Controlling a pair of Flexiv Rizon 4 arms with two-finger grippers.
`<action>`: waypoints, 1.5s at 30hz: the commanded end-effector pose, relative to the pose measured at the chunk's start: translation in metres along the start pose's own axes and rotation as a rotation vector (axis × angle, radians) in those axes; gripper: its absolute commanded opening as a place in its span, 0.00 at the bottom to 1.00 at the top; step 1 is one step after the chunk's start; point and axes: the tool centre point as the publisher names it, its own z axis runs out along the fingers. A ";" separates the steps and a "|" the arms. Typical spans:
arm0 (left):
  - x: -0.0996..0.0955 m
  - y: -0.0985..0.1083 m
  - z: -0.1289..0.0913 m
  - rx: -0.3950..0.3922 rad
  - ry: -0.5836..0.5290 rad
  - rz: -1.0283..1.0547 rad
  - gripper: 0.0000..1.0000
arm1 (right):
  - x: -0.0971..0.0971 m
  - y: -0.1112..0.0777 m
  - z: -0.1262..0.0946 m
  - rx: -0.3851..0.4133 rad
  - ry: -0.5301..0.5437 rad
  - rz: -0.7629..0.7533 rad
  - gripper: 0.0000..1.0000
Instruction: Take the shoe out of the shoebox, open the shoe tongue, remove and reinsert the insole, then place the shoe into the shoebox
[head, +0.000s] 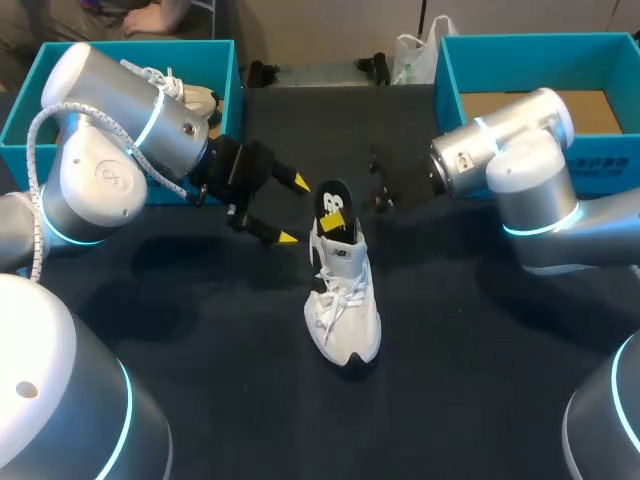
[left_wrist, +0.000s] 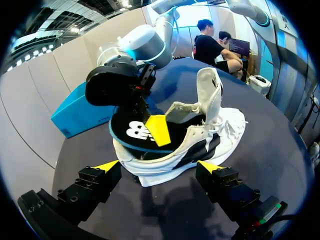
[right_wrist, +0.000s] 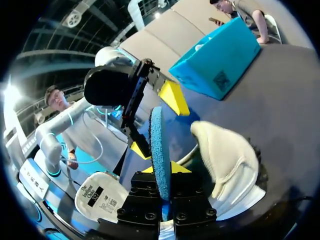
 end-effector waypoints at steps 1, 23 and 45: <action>0.000 0.000 0.000 -0.002 0.001 0.000 1.00 | 0.006 -0.007 0.004 0.014 -0.006 0.022 0.00; 0.000 0.000 0.000 -0.002 0.001 0.000 1.00 | 0.016 -0.001 -0.004 0.056 -0.039 0.023 0.29; 0.000 0.000 0.000 -0.002 0.001 0.000 1.00 | 0.020 0.003 -0.015 0.043 -0.144 0.065 0.26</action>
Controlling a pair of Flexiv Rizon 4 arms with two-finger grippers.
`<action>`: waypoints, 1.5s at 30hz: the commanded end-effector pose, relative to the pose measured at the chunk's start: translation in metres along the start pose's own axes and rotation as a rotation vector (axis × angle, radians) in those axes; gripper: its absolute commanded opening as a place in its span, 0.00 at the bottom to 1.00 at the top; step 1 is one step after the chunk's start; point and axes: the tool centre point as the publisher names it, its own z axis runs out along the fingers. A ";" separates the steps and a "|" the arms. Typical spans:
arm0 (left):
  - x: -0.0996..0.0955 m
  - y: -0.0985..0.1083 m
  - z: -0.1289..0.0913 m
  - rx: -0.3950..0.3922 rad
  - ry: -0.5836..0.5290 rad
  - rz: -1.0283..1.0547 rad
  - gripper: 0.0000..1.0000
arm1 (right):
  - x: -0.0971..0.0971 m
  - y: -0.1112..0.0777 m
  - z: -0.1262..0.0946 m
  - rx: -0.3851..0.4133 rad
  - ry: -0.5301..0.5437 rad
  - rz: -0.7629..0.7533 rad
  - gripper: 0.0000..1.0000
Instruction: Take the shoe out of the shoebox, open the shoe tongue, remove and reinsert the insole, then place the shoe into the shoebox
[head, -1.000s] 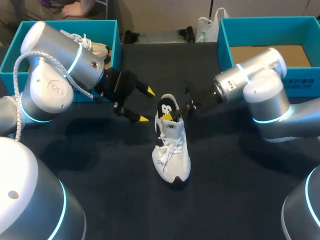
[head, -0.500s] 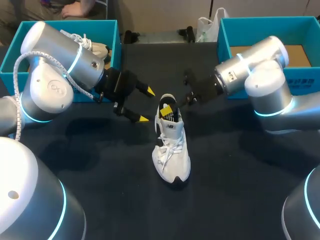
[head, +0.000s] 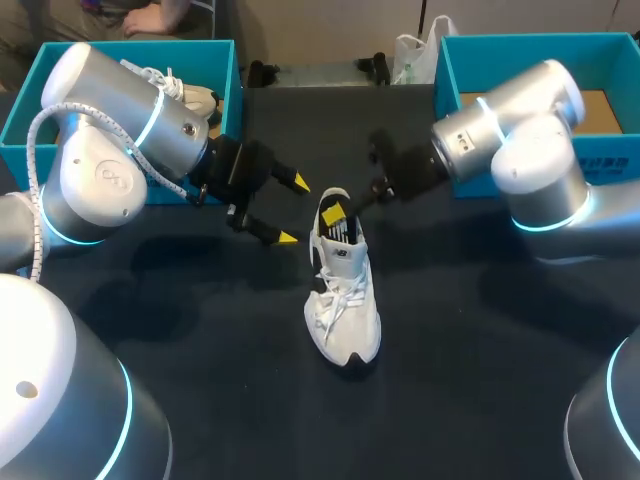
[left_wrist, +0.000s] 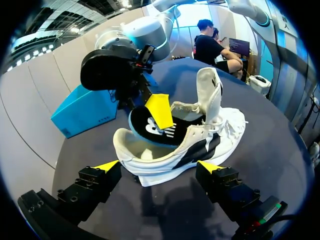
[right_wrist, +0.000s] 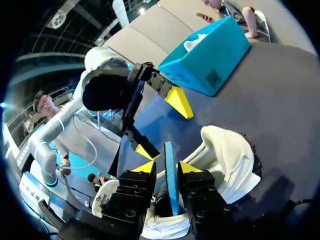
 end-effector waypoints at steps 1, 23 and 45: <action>0.000 0.000 0.000 -0.002 0.001 0.000 1.00 | 0.005 -0.003 -0.002 -0.009 -0.018 0.000 0.24; 0.000 0.000 0.000 -0.002 0.001 0.000 1.00 | -0.015 0.001 0.009 0.030 0.064 -0.043 0.00; 0.000 0.000 0.000 -0.002 0.001 0.000 1.00 | -0.017 -0.013 0.021 0.049 0.080 -0.013 0.20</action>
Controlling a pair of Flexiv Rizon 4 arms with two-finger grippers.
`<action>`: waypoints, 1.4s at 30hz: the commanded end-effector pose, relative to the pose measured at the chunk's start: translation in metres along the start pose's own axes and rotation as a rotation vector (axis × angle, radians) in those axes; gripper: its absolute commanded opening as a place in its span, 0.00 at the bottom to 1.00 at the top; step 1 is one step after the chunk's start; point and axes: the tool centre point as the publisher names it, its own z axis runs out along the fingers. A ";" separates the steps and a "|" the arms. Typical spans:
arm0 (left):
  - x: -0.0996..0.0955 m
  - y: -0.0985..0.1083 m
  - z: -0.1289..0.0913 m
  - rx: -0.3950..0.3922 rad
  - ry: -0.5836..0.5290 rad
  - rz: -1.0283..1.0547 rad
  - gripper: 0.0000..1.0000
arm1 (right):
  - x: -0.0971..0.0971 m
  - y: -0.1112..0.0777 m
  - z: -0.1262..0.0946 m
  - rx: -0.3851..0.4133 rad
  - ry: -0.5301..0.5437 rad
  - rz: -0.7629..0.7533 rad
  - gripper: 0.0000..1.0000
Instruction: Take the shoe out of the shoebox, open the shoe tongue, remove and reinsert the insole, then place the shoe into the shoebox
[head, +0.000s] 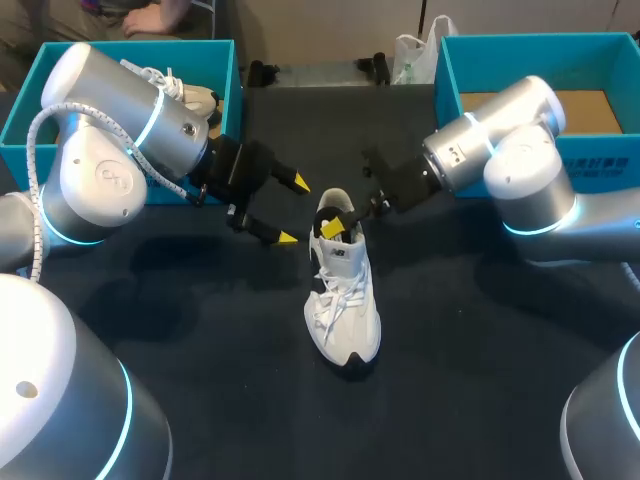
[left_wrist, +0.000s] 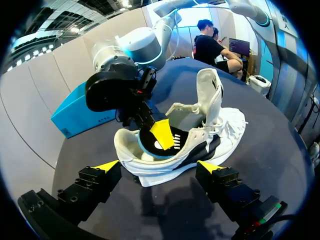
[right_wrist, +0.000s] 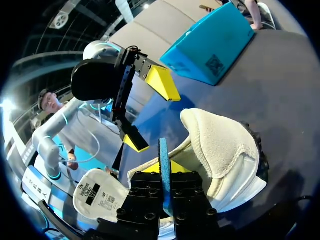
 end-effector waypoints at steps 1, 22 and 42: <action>0.000 0.000 0.000 -0.002 0.001 0.000 1.00 | 0.004 0.002 0.001 0.005 -0.013 -0.007 0.22; 0.000 0.000 0.000 -0.002 0.001 0.000 1.00 | 0.025 0.031 -0.010 0.012 -0.072 -0.101 0.38; 0.000 0.000 0.000 -0.002 0.001 0.000 1.00 | 0.040 0.070 -0.056 0.029 -0.219 -0.142 0.39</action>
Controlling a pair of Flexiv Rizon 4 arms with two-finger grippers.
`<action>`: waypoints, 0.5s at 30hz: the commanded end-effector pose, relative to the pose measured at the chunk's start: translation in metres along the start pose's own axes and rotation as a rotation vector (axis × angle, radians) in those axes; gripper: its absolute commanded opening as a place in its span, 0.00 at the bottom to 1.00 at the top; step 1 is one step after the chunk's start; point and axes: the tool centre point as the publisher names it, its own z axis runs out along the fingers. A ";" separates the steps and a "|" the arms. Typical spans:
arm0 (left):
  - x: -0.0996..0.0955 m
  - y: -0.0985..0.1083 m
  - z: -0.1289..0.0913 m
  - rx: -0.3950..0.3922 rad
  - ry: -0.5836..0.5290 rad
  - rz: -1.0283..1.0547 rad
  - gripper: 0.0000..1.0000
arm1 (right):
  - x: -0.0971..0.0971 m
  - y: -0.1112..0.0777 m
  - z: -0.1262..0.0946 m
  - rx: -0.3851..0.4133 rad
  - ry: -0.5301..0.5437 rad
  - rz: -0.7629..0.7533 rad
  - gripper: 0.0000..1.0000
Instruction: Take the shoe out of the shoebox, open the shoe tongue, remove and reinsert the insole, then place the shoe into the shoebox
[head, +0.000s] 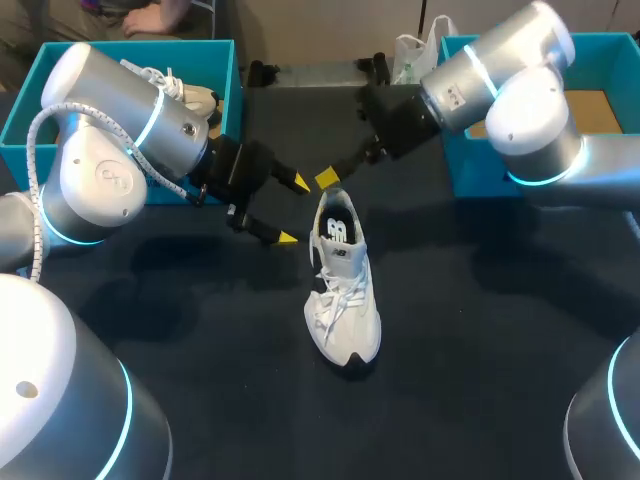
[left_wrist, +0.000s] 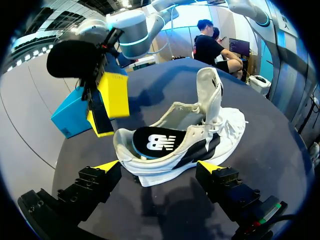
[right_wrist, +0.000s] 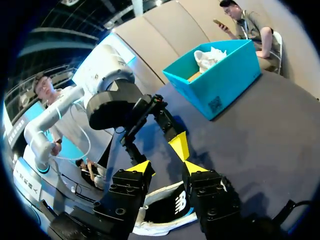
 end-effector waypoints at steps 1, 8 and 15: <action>0.000 0.000 0.000 -0.002 0.001 0.000 1.00 | 0.013 0.000 -0.015 0.012 -0.059 0.021 0.38; 0.000 0.000 0.000 -0.002 0.001 0.000 1.00 | 0.026 0.009 -0.027 0.030 -0.116 0.046 0.29; 0.000 0.000 0.000 -0.002 0.001 0.000 1.00 | 0.042 0.014 -0.038 0.090 -0.291 0.159 0.00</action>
